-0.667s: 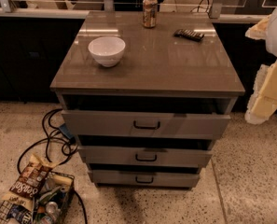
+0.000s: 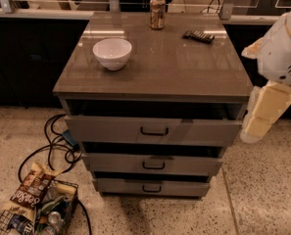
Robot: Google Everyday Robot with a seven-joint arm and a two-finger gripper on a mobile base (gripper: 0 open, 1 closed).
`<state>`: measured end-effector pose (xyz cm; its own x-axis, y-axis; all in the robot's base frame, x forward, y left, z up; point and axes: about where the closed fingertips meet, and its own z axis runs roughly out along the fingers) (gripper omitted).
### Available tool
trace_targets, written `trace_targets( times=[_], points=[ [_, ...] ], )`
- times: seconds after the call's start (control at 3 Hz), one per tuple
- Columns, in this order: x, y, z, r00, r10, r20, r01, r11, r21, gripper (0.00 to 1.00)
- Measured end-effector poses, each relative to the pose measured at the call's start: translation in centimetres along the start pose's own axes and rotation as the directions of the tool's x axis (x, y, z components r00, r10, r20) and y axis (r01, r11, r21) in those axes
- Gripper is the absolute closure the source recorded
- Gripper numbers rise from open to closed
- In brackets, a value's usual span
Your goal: Open middle drawer
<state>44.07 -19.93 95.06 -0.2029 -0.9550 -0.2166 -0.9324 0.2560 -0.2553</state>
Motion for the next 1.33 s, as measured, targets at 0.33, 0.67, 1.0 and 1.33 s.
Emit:
trace_targets(
  times=[0.33, 0.67, 1.0, 1.33],
  points=[
    [-0.5, 1.9, 4.4, 1.0, 0.009, 0.014, -0.009, 0.9997, -0.025, 0.0],
    [-0.7, 3.9, 9.2, 1.0, 0.022, 0.018, -0.022, 0.999, -0.04, 0.0],
    [-1.5, 7.0, 16.6, 0.993, 0.093, 0.077, -0.09, 0.9952, -0.037, 0.0],
    [-1.5, 7.0, 16.6, 0.993, 0.093, 0.077, -0.09, 0.9952, -0.037, 0.0]
  ],
)
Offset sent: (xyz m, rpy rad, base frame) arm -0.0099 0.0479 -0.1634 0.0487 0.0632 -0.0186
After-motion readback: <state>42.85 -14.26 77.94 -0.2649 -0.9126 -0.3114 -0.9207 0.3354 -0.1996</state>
